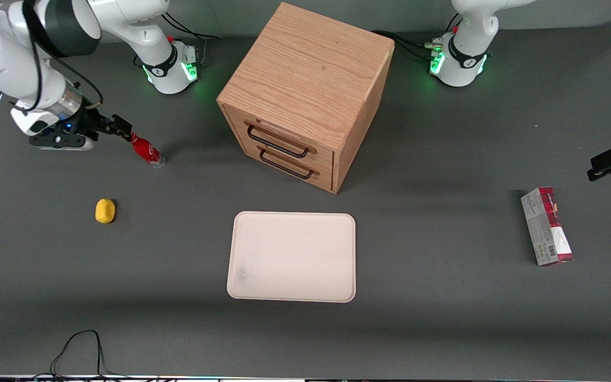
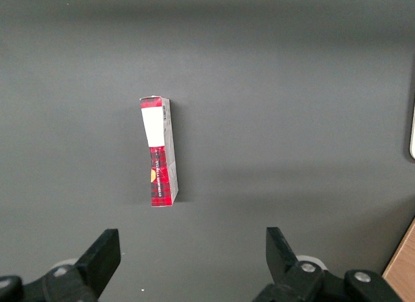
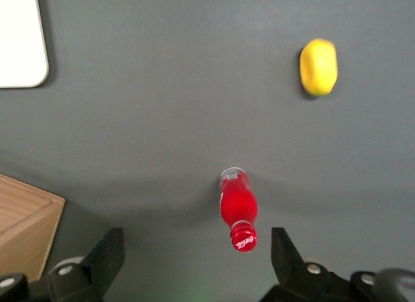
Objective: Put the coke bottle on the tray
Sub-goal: 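Move the right gripper down over the red Coca-Cola bottle, then close the right gripper around the red bottle's body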
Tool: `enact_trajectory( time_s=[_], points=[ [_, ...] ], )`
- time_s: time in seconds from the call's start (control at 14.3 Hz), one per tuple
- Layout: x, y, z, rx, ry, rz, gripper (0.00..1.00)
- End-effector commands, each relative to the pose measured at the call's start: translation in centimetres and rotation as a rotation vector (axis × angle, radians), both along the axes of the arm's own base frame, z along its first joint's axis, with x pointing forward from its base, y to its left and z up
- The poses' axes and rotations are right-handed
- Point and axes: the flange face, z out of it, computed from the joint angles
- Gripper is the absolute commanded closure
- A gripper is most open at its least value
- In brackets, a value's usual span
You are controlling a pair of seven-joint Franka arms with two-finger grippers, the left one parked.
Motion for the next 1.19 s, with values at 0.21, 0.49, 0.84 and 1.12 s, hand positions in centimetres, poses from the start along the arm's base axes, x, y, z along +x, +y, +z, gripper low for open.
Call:
enact_trajectory(
  time_s=[0.21, 0.49, 0.84, 1.12],
  points=[
    [-4.6, -3.1, -6.6, 0.037, -0.063, 0.045, 0.00],
    [-5.5, -3.1, -8.9, 0.039, -0.045, 0.057, 0.00],
    [-6.1, -2.8, -11.4, 0.033, -0.020, 0.063, 0.00],
    [-6.0, -2.9, -12.1, 0.027, -0.010, 0.064, 0.06]
  ],
)
